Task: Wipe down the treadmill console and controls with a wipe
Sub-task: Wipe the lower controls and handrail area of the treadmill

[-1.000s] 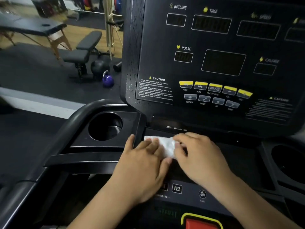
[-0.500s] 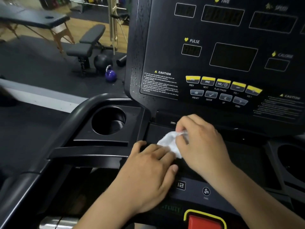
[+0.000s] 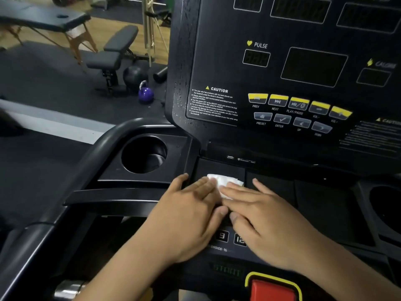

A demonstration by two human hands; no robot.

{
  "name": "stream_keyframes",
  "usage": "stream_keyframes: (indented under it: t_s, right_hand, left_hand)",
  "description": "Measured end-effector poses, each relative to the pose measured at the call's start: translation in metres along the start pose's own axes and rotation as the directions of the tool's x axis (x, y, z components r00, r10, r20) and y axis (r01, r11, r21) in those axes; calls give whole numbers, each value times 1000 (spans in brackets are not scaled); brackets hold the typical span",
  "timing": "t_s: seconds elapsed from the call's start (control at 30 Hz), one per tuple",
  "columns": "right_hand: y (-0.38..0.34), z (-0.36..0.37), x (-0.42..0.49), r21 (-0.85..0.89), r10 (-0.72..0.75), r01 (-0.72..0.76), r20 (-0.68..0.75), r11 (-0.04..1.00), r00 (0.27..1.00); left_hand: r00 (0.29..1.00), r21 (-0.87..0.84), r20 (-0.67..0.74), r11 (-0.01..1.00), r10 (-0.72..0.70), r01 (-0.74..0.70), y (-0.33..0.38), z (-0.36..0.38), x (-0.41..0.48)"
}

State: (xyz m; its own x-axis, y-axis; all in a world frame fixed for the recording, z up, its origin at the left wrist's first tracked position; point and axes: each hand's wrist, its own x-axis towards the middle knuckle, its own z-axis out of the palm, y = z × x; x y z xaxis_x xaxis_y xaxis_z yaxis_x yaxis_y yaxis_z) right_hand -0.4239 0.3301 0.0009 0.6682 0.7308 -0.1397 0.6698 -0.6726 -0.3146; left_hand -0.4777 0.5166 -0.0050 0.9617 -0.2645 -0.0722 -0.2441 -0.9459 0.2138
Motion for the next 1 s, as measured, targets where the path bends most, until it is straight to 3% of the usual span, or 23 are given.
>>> stream_keyframes:
  t_s: [0.07, 0.2, 0.33, 0.5, 0.6, 0.7, 0.87, 1.0]
  right_hand:
    - [2, -1, -4, -57, 15, -18, -42, 998, 999]
    - [4, 8, -1, -110, 29, -18, 98, 994, 995]
    - [2, 5, 21, -129, 44, -39, 35, 991, 998]
    - [2, 15, -5, -63, -12, 14, 19, 998, 1000]
    - [4, 6, 4, -95, -18, 21, 29, 995, 999]
    - [2, -4, 30, -130, 22, -21, 12, 991, 1000]
    - [-12, 17, -6, -66, 21, -25, -56, 998, 998]
    - [-6, 5, 23, -84, 51, -52, -14, 995, 999]
  left_hand:
    - [1000, 18, -10, 1000, -6, 6, 0, 3, 1]
    - [998, 57, -57, 998, 35, -31, 4, 4, 10]
    - [1000, 85, -23, 996, -18, 20, 2, 0, 25]
    - [999, 6, 7, 999, 48, -48, -3, 10, -6]
    - [998, 80, 66, 996, 23, -28, -10, 5, 4]
    - [999, 141, 42, 990, -29, 23, -16, -4, 27]
    - [998, 33, 0, 998, 61, -61, -16, 6, -4]
    - [999, 100, 30, 995, -31, 28, -16, 0, 17]
